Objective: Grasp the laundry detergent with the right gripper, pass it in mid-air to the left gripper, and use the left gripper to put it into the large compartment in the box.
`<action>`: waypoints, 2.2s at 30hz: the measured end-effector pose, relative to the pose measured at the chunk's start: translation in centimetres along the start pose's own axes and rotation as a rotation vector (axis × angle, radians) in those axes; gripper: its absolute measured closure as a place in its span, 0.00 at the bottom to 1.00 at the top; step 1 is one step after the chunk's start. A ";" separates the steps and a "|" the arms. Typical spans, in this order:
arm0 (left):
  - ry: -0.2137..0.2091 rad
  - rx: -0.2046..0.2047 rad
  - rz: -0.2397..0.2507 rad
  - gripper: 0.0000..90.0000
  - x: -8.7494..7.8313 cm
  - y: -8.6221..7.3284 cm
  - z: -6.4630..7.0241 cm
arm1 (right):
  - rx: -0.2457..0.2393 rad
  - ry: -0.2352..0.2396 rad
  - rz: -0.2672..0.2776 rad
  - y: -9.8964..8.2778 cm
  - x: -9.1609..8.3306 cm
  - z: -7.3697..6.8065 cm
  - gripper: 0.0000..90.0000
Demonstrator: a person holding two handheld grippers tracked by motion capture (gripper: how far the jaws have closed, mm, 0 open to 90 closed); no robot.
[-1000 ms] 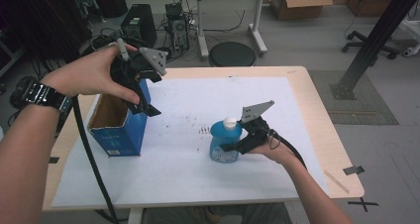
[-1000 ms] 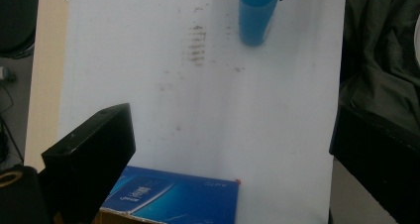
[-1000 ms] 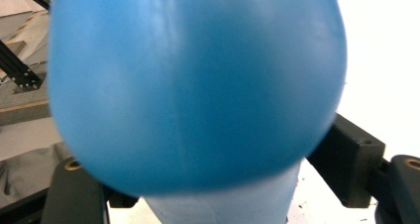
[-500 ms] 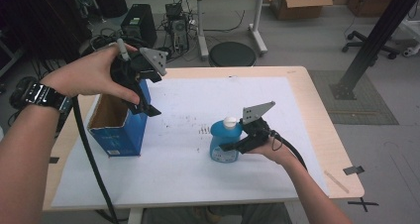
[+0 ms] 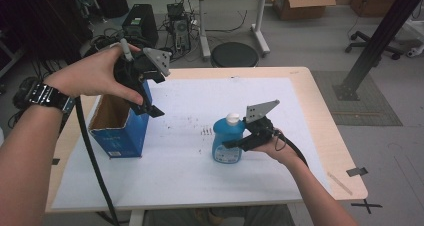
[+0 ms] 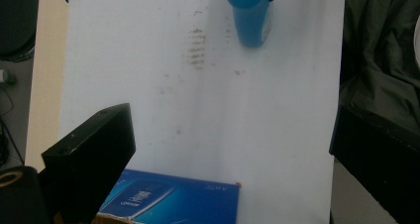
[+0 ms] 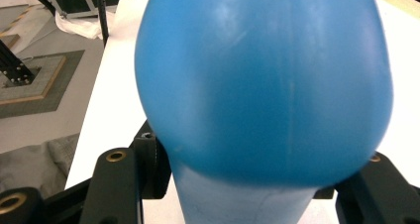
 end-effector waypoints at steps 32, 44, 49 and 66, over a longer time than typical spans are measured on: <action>-0.002 -0.019 -0.001 0.04 -1.3 3.8 -0.7 | -0.144 0.102 -0.118 11.8 0.1 -1.0 0.48; -0.020 0.007 -0.034 0.04 -0.4 5.2 0.1 | -0.193 0.127 -0.141 14.4 1.8 -2.0 0.48; -0.031 0.014 -0.036 0.04 0.1 5.6 0.4 | -0.199 0.134 -0.151 14.6 2.2 -2.2 0.48; -0.031 0.022 -0.048 0.06 2.0 6.2 0.8 | -0.211 0.124 -0.159 14.8 2.3 -2.5 0.48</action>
Point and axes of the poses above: each handheld gripper's, and its own axes: x roughly forward along the jaws, y roughly out of its top, z roughly to its right, the point moved 10 cm from there along x, roughly forward along the jaws, and after that the axes turned 13 degrees about y, right-handed, at the moved point
